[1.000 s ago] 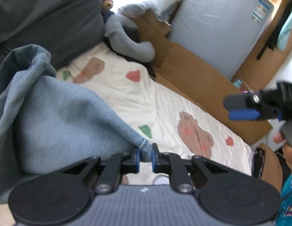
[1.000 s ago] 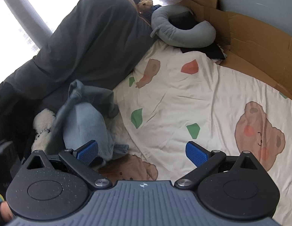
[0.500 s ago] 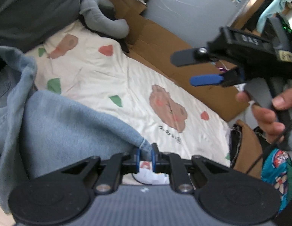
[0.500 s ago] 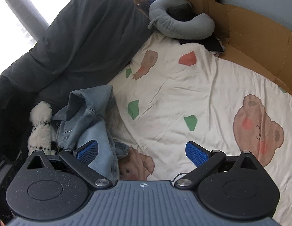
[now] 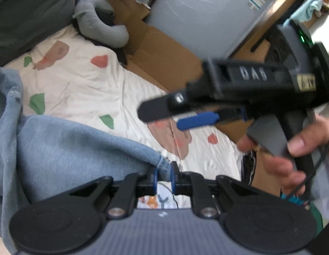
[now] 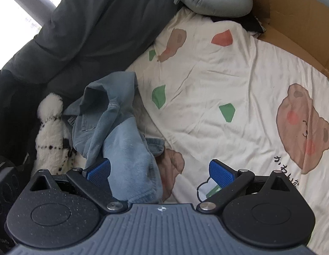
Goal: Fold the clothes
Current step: 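Hold the jeans hem with the left gripper while the right gripper grasps the other leg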
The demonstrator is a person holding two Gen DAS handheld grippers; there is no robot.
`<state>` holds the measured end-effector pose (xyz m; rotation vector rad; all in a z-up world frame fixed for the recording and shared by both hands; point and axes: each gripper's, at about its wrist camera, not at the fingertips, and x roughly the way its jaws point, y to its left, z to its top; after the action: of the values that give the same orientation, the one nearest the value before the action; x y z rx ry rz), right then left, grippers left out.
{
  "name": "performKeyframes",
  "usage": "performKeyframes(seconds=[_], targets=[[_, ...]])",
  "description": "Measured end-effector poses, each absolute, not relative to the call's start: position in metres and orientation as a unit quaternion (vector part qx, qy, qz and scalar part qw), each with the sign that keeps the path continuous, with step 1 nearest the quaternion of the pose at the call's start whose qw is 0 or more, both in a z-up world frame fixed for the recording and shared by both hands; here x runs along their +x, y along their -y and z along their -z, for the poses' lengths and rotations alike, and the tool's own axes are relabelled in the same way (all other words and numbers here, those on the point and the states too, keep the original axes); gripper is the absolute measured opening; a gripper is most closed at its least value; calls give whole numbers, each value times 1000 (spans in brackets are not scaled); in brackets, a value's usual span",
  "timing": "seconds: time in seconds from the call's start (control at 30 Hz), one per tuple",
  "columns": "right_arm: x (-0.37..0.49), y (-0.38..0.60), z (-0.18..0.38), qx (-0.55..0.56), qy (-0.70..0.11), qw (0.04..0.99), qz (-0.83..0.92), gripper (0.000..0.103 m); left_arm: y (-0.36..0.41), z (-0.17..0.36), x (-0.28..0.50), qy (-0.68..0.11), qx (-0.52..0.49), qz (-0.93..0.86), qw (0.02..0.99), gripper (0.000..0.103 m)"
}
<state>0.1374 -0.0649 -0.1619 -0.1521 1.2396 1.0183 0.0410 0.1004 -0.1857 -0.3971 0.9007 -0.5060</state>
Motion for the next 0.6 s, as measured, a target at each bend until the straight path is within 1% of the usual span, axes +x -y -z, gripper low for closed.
performKeyframes(seconds=[0.23,0.47,0.6], targets=[[140,65,170,-76,-568,687,-447,101,-94,201,16,-455,-192,259,830,11],[138,65,188,-78,-607,659,-436,101,-85,195,32,-444,-189,259,837,12],[140,65,209,-63,-642,637,-422,101,-90,193,34,-442,-186,268,836,12]])
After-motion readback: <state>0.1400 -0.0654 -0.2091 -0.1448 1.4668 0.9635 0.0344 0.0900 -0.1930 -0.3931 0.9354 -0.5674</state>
